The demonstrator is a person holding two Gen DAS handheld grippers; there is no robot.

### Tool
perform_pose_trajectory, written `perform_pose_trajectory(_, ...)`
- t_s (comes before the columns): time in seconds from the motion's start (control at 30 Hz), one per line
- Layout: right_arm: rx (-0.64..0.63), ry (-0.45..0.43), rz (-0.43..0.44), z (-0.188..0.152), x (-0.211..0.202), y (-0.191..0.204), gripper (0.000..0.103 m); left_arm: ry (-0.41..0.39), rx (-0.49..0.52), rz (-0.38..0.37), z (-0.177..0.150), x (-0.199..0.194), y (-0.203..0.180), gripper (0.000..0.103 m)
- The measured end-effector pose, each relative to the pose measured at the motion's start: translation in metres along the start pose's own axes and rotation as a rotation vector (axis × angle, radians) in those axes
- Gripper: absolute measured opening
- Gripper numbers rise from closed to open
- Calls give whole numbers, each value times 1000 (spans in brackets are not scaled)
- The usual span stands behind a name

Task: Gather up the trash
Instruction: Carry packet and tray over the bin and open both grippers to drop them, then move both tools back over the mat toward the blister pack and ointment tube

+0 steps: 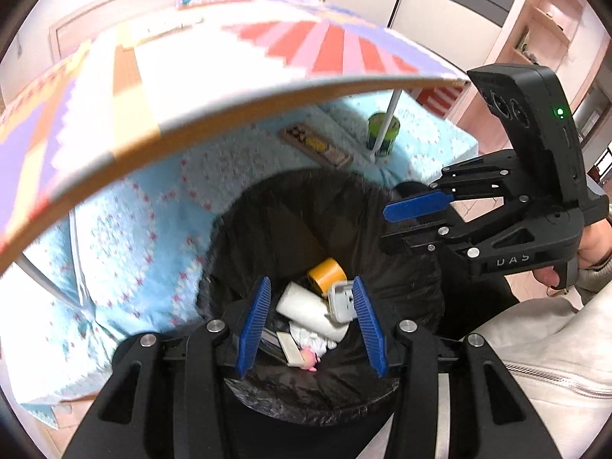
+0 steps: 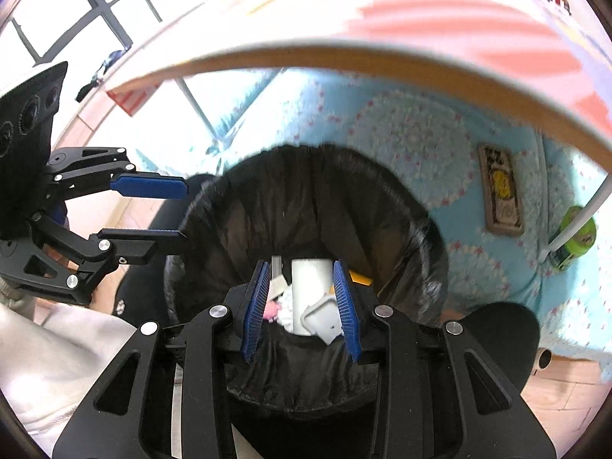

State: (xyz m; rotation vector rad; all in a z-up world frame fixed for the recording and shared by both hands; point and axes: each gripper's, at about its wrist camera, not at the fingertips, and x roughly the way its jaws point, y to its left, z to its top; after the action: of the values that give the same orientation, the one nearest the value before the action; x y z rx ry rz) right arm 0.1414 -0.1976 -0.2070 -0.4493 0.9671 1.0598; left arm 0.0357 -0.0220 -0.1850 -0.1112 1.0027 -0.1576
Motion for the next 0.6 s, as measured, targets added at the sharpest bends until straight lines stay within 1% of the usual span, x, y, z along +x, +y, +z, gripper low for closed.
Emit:
perform_pose_trajectory(0.37,-58,-105,-22,26,-37,6,35,-103,46,45,26,-40,6,43)
perform_pose_trajectory(0.6,-87,-163,-34,43,-59,8,35,-169,98,84,47,-63,8,43)
